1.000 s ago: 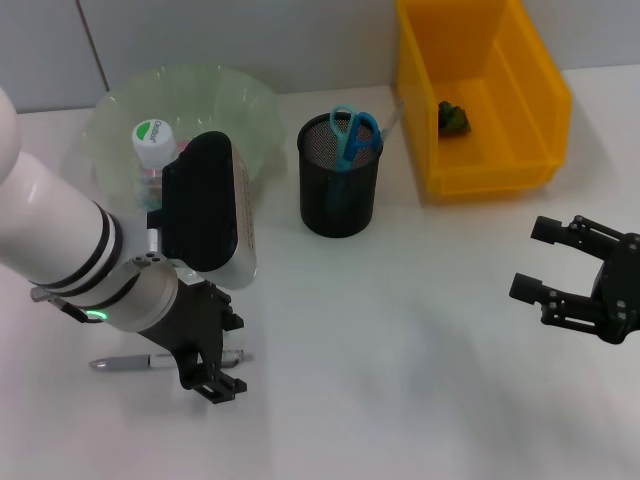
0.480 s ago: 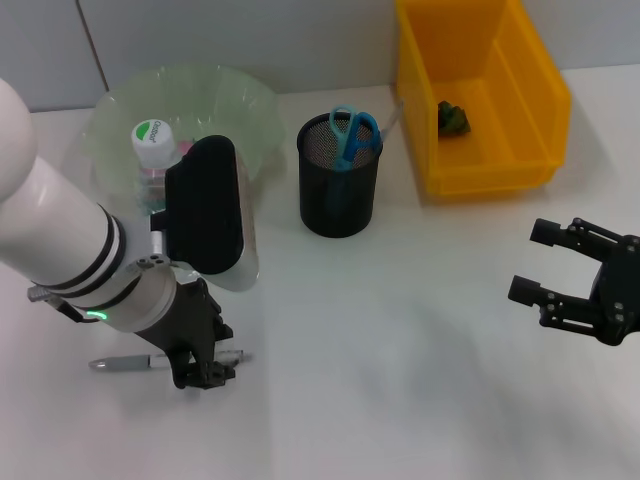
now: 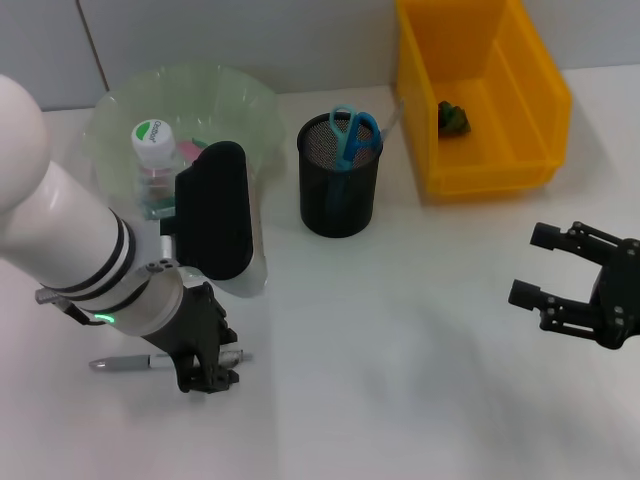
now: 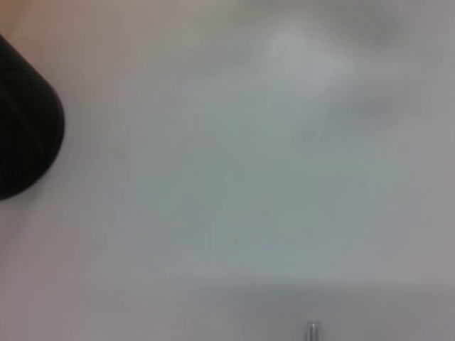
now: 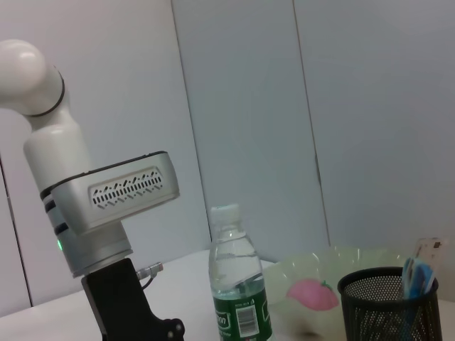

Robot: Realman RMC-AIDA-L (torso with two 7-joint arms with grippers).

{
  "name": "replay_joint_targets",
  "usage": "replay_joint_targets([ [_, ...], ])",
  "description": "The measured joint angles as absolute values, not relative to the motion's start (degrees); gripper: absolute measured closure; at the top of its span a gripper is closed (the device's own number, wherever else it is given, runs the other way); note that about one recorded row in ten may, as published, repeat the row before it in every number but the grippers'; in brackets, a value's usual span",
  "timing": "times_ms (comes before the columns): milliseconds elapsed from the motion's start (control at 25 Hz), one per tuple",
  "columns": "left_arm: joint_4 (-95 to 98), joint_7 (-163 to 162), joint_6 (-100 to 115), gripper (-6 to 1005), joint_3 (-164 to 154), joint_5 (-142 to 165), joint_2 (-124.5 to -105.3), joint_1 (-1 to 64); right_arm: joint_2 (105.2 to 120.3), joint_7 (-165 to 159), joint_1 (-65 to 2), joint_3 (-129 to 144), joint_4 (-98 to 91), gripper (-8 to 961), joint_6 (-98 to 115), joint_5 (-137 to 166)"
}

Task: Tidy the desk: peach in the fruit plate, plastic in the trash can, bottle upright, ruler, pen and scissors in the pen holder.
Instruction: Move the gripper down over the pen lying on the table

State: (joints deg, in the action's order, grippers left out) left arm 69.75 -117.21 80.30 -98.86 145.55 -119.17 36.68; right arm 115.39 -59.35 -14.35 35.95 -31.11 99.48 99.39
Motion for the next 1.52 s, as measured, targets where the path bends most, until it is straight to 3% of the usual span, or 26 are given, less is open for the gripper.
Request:
replay_joint_targets([
  [800, 68.8, -117.7, 79.7, 577, -100.1, 145.7, -119.18, 36.8, 115.40, -59.1, -13.9, 36.2, -31.2, 129, 99.5, 99.5],
  [1240, 68.1, -118.5, 78.7, 636, -100.8, 146.0, -119.18, 36.8, 115.40, -59.1, -13.2, 36.2, -31.1, 130, 100.2, 99.6],
  [1280, 68.1, -118.5, 78.6, 726, -101.2, 146.1, -119.18, 36.8, 115.40, -59.1, -13.2, 36.2, -31.1, 130, 100.2, 99.6],
  [1520, 68.2, -118.3, 78.9, 762, -101.4, 146.2, -119.18, 36.9, 115.52, -59.1, -13.0, 36.1, -31.1, 132, 100.3, 99.6],
])
